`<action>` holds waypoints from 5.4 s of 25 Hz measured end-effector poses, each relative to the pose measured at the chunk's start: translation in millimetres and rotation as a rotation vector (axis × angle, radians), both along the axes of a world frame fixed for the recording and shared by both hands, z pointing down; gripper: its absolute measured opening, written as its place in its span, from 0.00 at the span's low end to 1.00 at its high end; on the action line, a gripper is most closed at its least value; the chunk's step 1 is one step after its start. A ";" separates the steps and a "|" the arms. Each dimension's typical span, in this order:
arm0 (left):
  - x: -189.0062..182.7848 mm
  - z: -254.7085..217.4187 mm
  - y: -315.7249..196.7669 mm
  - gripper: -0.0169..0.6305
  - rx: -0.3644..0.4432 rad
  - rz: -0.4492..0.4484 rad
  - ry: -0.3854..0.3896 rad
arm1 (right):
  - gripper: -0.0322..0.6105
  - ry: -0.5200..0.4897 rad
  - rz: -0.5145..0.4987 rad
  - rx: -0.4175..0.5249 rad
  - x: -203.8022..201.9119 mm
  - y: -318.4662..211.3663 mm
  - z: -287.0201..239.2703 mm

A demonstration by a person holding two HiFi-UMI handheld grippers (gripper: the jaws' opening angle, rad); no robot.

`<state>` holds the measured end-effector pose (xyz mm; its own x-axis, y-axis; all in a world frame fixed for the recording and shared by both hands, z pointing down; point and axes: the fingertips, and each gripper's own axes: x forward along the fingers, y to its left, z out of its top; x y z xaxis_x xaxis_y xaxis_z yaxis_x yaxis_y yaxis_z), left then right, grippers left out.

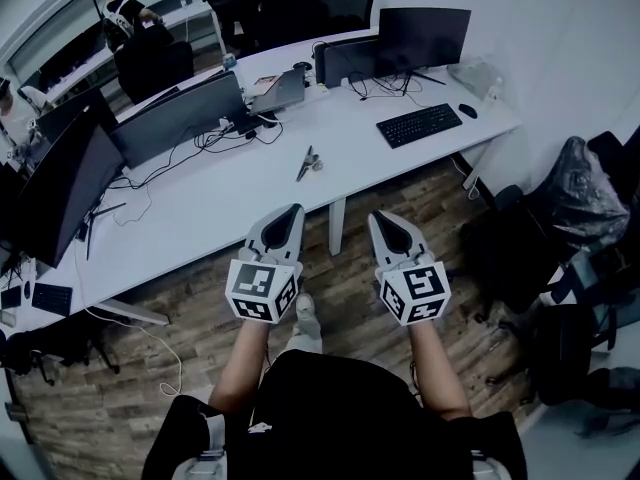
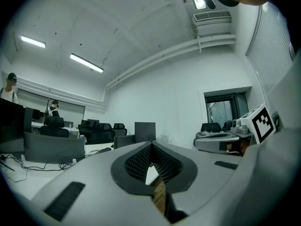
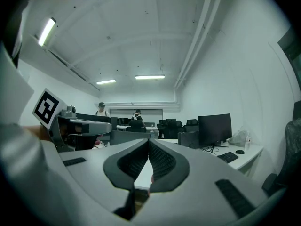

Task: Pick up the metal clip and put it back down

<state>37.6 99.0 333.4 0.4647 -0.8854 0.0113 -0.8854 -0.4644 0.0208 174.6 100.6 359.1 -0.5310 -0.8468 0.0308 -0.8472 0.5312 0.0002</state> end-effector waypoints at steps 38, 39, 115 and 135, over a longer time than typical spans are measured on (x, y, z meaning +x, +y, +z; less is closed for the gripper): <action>-119.2 25.5 -322.3 0.04 -0.079 0.070 0.012 | 0.09 0.055 0.044 -0.072 -130.5 -308.2 18.2; -120.7 28.5 -324.6 0.04 -0.086 0.071 0.015 | 0.09 0.066 0.040 -0.073 -133.0 -310.2 20.2; -149.8 282.9 -413.9 0.04 -0.588 -0.278 0.096 | 0.45 0.657 -0.660 -0.590 -174.2 -436.9 357.1; -176.0 315.0 -405.2 0.04 -0.645 -0.314 0.132 | 0.49 0.805 -0.681 -0.606 -181.1 -442.2 415.1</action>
